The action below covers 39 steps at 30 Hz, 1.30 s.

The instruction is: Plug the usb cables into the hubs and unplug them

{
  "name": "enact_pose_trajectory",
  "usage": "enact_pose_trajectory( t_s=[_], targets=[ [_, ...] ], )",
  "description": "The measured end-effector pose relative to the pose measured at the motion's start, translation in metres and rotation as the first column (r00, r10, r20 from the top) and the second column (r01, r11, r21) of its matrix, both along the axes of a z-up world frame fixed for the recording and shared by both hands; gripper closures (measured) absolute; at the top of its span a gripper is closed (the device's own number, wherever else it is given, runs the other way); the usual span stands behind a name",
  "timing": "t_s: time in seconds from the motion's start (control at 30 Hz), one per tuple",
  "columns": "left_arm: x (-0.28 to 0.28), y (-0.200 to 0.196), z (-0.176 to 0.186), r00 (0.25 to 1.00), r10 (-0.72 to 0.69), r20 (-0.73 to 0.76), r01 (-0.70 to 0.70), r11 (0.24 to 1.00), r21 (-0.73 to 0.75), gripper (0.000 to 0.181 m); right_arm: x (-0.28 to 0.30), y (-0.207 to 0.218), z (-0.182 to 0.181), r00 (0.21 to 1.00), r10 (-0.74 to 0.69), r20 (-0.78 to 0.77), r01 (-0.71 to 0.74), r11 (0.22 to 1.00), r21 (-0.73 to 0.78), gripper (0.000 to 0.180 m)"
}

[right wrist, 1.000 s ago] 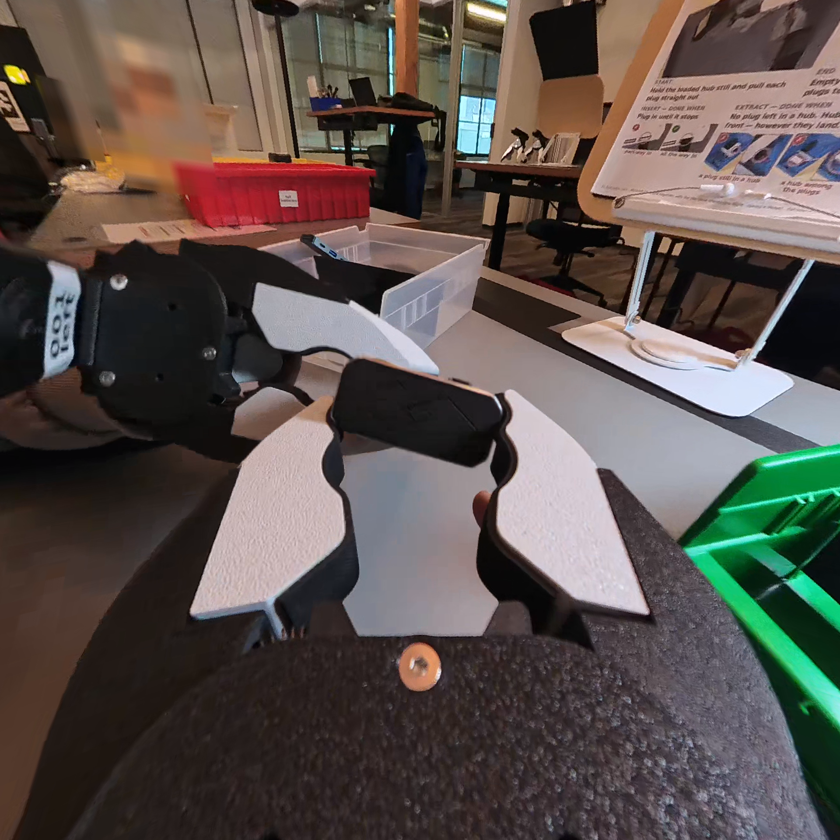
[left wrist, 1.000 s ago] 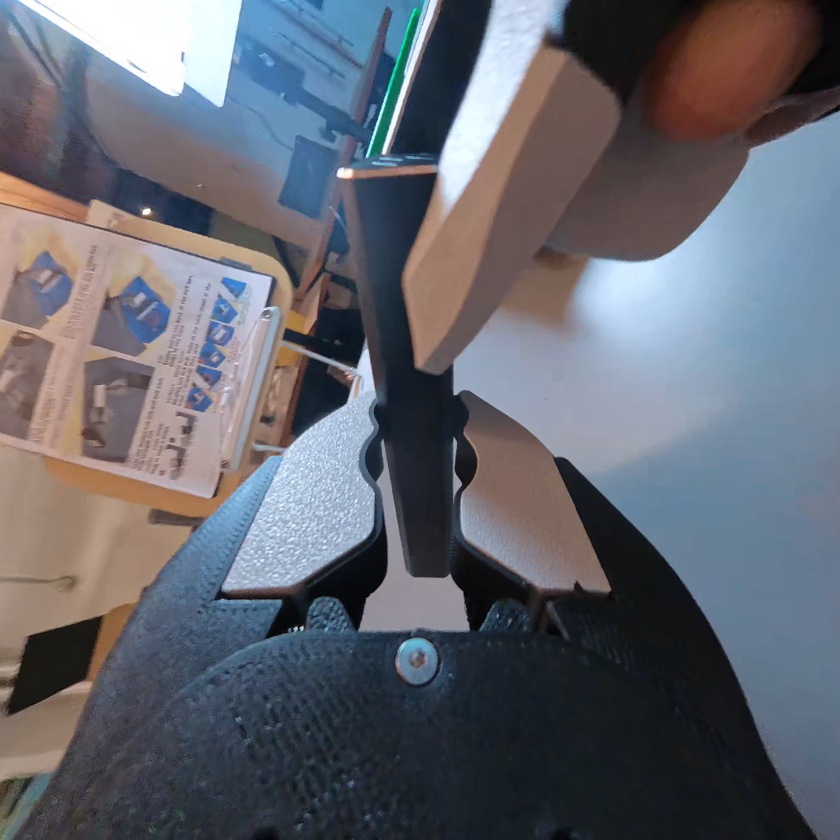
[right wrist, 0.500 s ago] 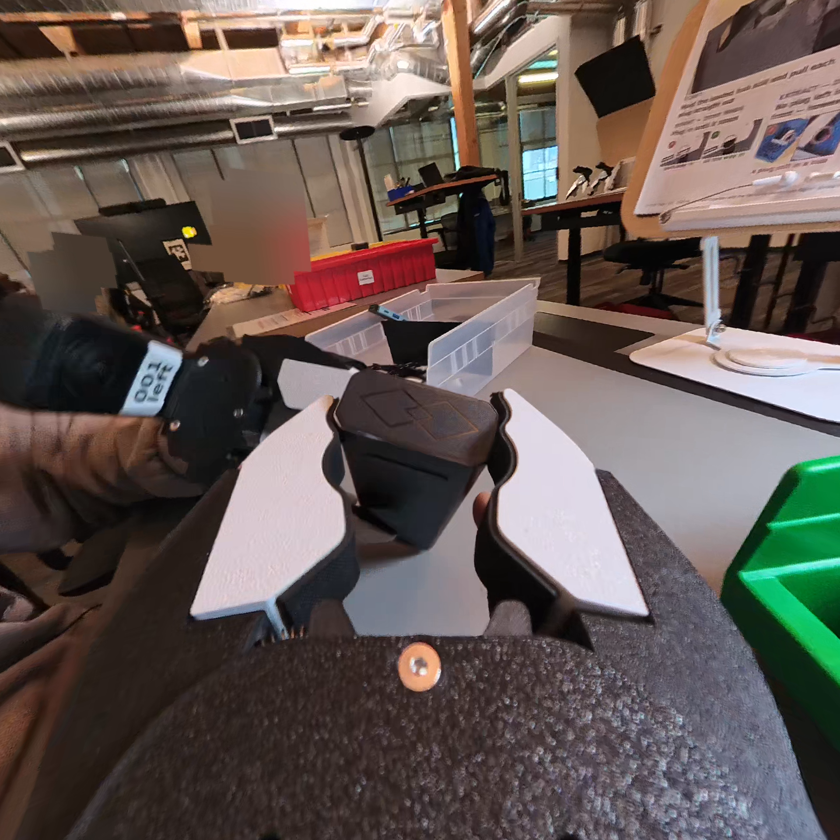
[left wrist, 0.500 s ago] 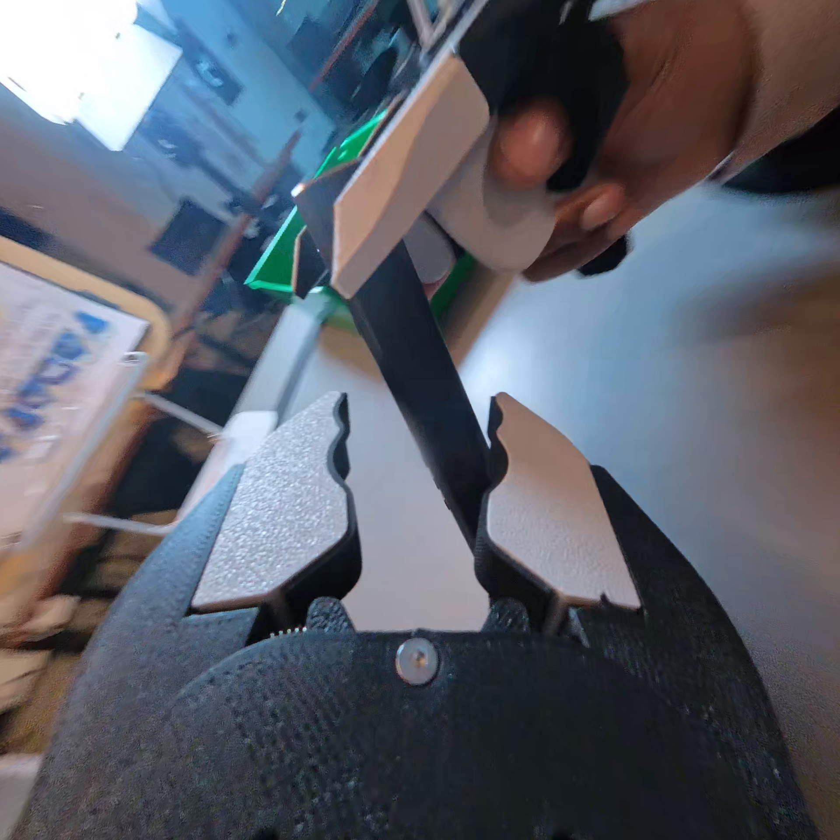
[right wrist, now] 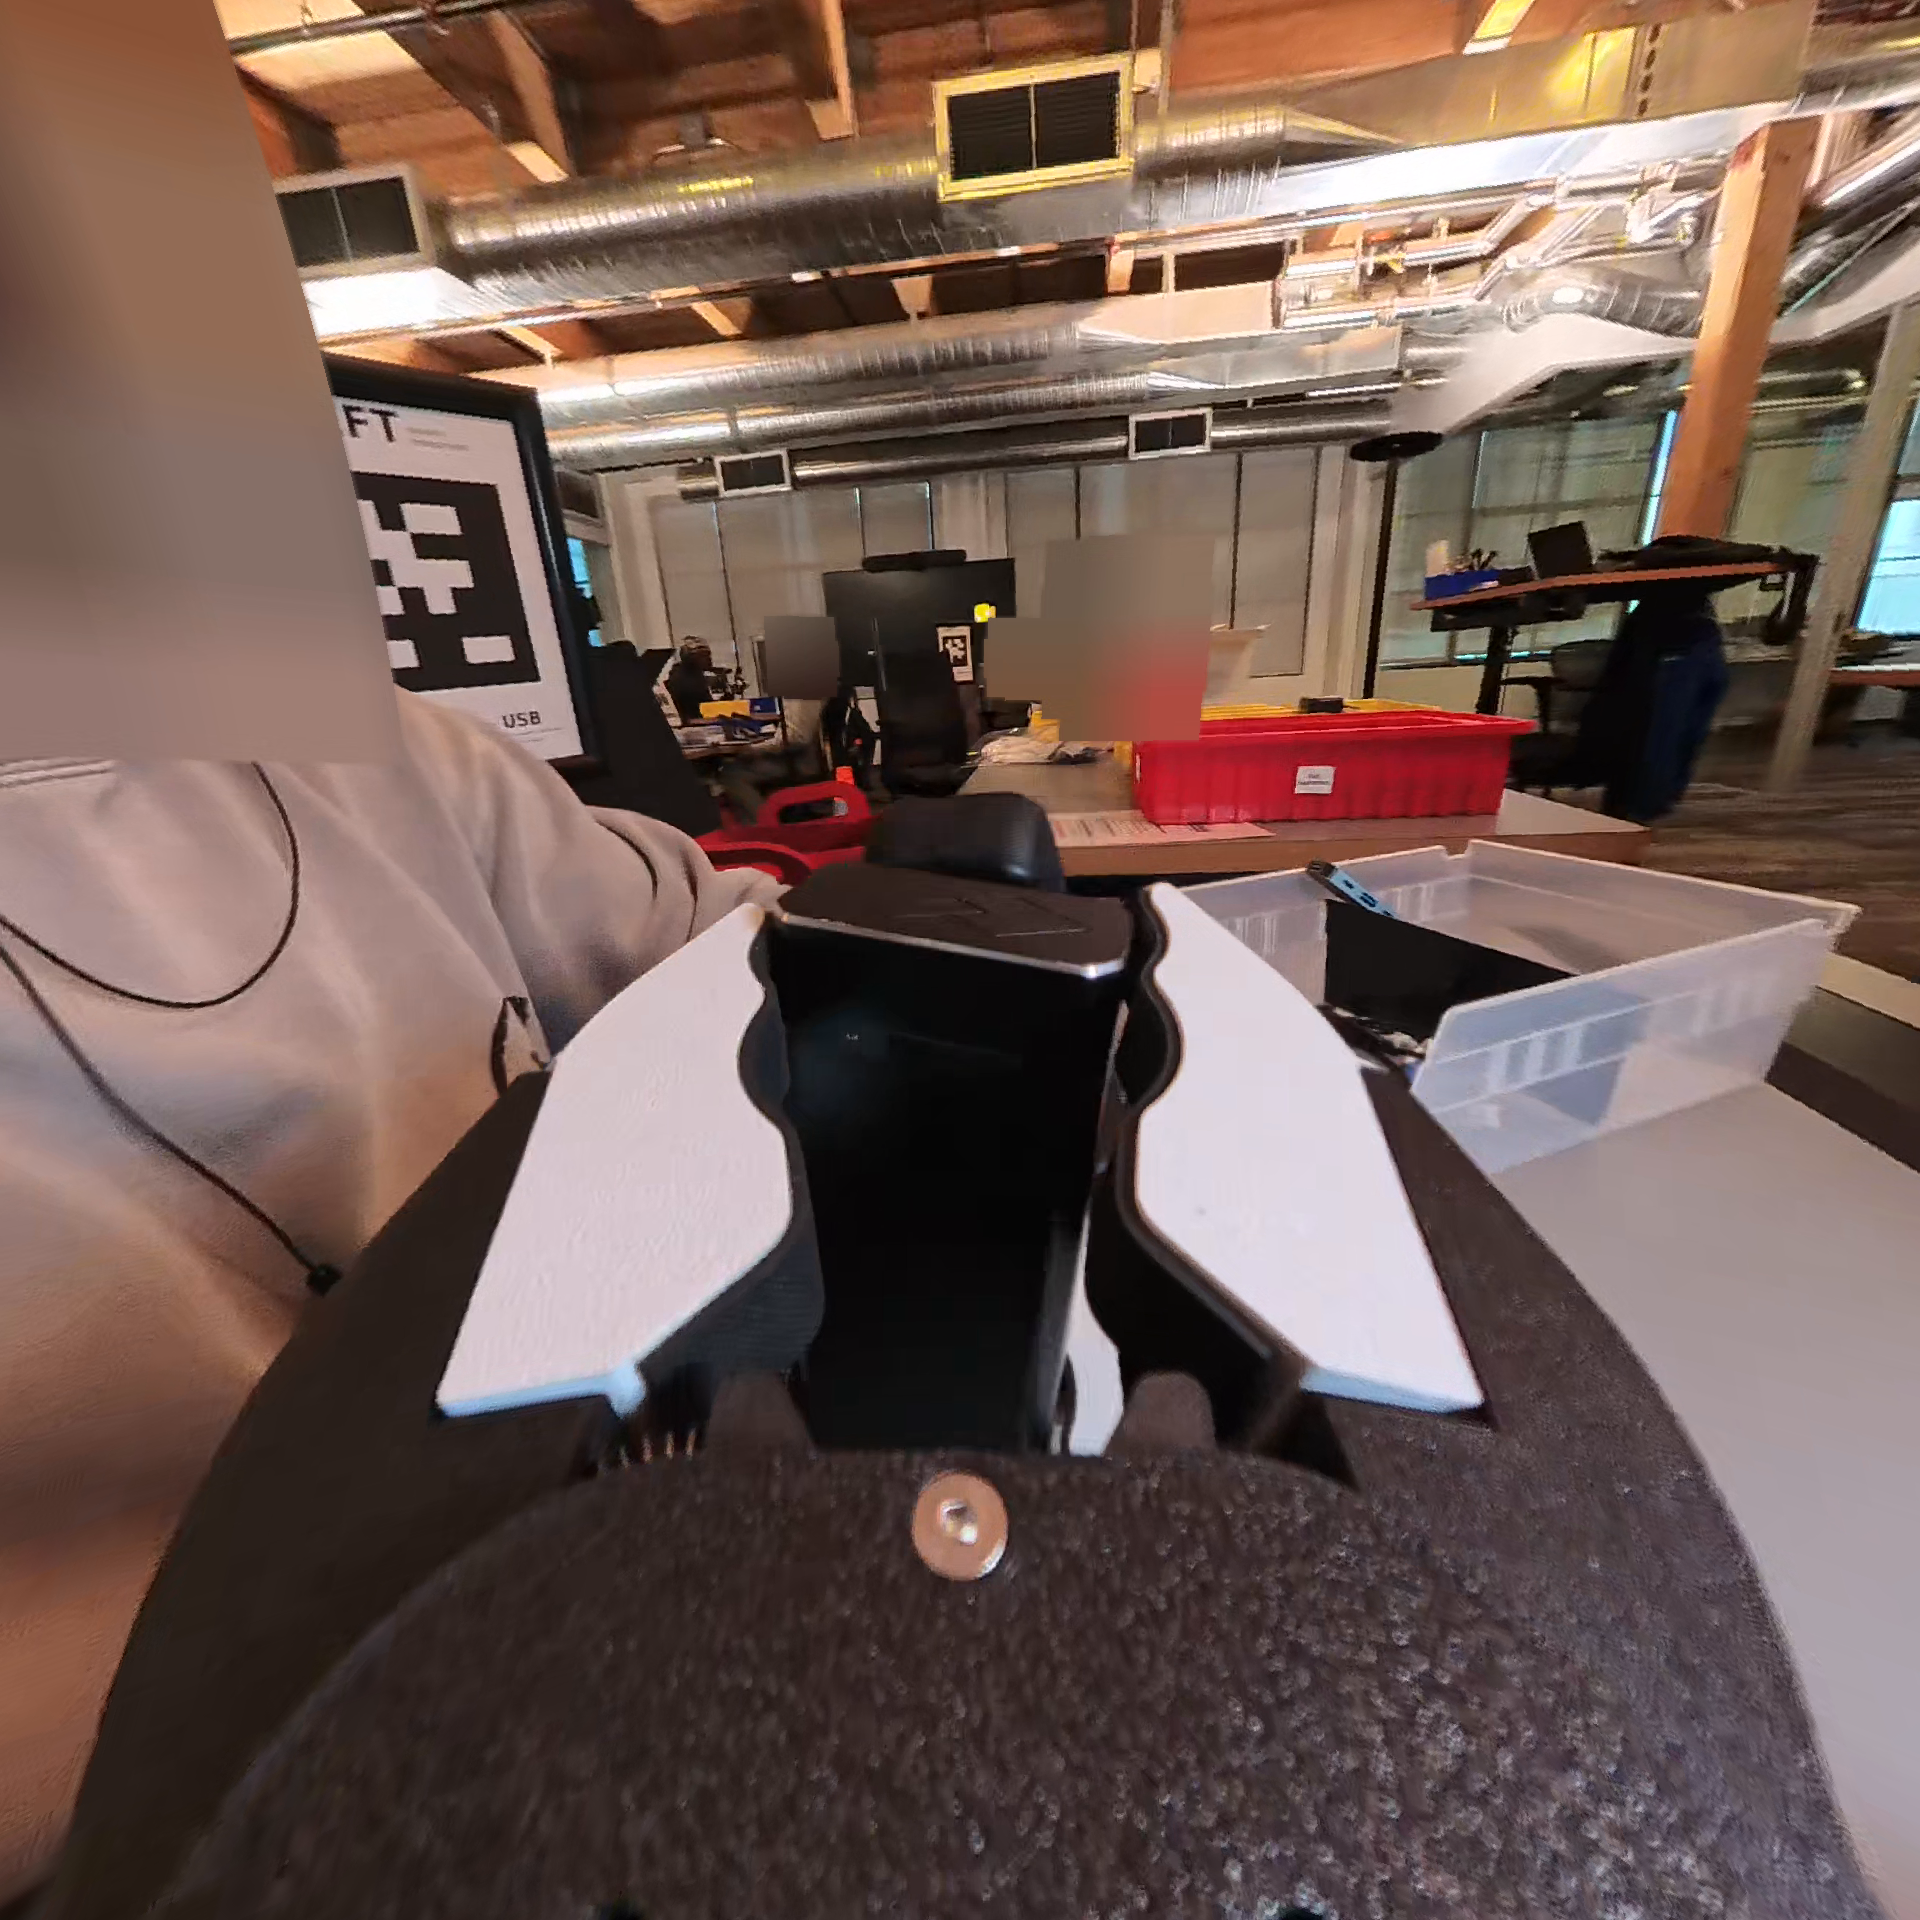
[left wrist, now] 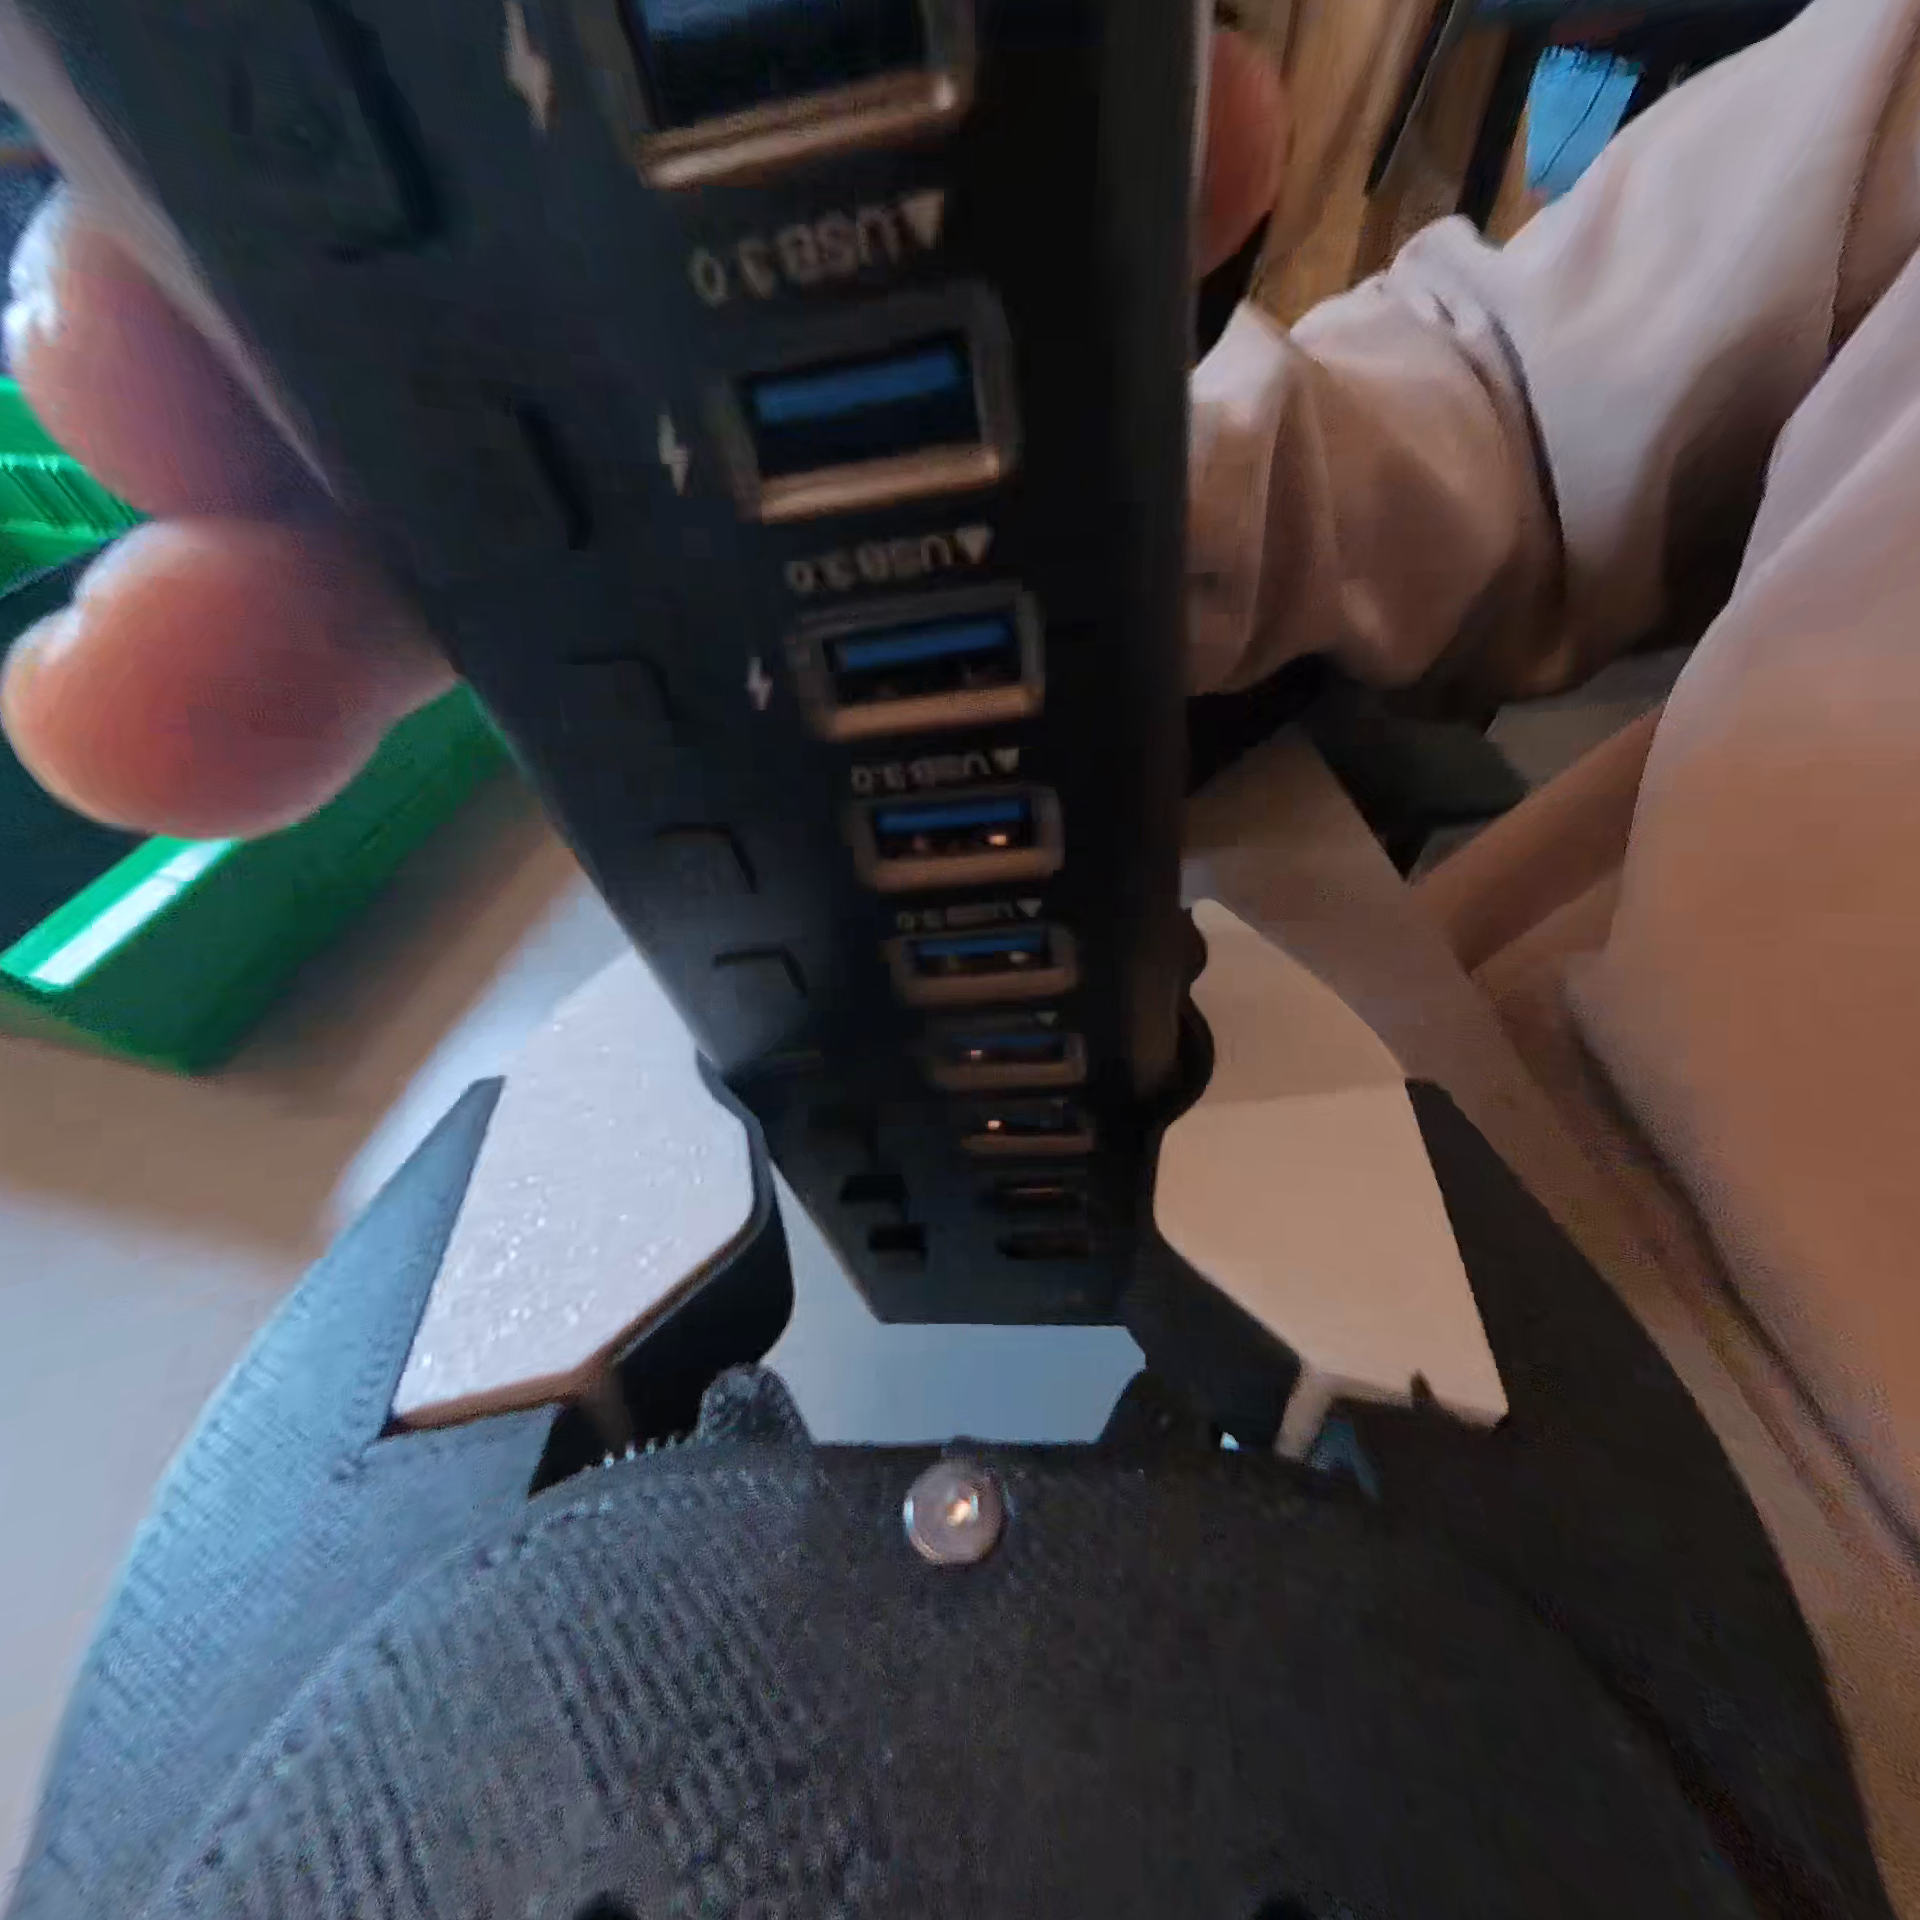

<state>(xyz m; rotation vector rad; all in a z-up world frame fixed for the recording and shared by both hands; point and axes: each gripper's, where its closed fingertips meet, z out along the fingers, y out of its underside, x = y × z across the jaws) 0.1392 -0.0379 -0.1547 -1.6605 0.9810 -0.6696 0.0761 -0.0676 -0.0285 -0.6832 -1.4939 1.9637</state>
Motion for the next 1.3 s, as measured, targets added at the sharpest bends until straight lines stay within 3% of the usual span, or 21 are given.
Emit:
enact_pose_trajectory(
  t_s=[0.07,0.3,0.43,0.7,0.9,1.0,1.13,1.3],
  targets=[
    [-0.003,-0.001,0.0,1.0,-0.005,-0.009,0.005,0.999,-0.043,0.104,0.003,0.005,0.001,1.0,-0.02,-0.013,0.02,1.0,-0.006,0.117],
    [-0.054,0.011,0.003,0.982,0.181,-0.057,-0.182,0.983,-0.013,0.106,-0.009,0.033,-0.019,0.978,-0.2,0.054,0.197,0.979,0.043,0.118],
    [-0.06,0.006,0.007,0.983,0.164,-0.078,-0.167,0.985,-0.031,0.106,-0.024,0.016,-0.052,0.974,-0.18,0.138,0.167,0.981,0.099,0.116],
    [-0.072,0.005,-0.029,0.949,0.183,-0.259,-0.216,0.97,-0.108,0.107,-0.042,0.012,-0.087,0.935,-0.286,0.21,0.23,0.94,0.253,0.117],
    [-0.067,-0.011,-0.051,0.942,0.082,-0.324,-0.159,0.963,-0.218,0.108,-0.04,-0.002,-0.104,0.936,-0.256,0.241,0.158,0.918,0.364,0.117],
    [-0.065,-0.011,-0.044,0.95,0.08,-0.301,-0.147,0.967,-0.207,0.108,-0.037,-0.001,-0.101,0.937,-0.24,0.253,0.147,0.93,0.337,0.119],
    [-0.059,-0.009,-0.016,0.99,0.065,-0.124,-0.083,0.986,-0.145,0.107,-0.033,0.004,-0.08,0.955,-0.2,0.221,0.153,0.965,0.212,0.119],
    [-0.054,-0.006,-0.017,0.987,0.085,-0.134,-0.098,0.99,-0.097,0.104,-0.028,0.013,-0.063,0.965,-0.172,0.196,0.157,0.984,0.086,0.119]
  ],
)
